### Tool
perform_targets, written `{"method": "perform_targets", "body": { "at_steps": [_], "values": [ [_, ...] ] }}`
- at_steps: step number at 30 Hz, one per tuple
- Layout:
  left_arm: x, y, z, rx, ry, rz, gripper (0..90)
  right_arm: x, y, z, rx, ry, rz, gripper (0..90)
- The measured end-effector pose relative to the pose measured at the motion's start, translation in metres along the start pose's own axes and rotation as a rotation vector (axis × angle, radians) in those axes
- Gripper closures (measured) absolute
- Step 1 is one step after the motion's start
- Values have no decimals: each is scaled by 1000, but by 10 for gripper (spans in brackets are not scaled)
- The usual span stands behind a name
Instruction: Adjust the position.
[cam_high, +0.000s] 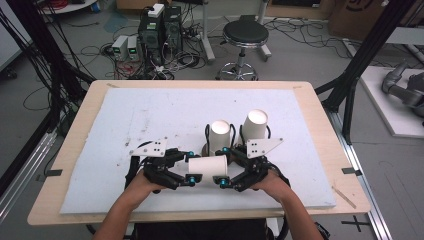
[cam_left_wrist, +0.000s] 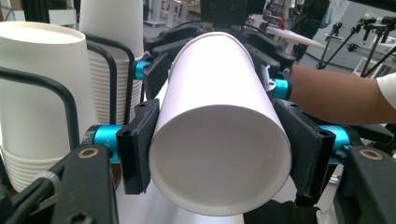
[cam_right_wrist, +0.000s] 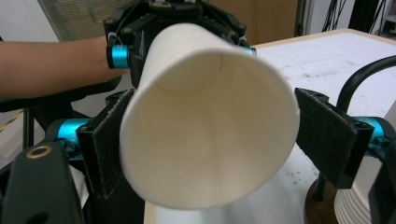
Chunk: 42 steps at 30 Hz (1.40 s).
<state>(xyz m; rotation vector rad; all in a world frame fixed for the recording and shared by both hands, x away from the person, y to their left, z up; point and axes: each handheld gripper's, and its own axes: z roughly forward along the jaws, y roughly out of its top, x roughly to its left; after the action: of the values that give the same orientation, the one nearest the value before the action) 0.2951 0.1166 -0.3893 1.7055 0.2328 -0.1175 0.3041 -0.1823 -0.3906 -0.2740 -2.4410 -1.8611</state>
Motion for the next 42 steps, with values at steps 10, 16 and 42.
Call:
{"method": "perform_targets", "body": {
  "at_steps": [10, 16, 42],
  "values": [
    [-4, 0, 8, 145, 70, 0, 312, 2, 2, 2, 74, -3, -79, 278],
    [-5, 5, 3, 130, 81, 13, 282, 2, 3, 1, 91, 0, -70, 282],
    [-6, -3, 12, 120, 67, 5, 278, 2, 5, -2, 20, 2, -46, 271]
  ]
}}
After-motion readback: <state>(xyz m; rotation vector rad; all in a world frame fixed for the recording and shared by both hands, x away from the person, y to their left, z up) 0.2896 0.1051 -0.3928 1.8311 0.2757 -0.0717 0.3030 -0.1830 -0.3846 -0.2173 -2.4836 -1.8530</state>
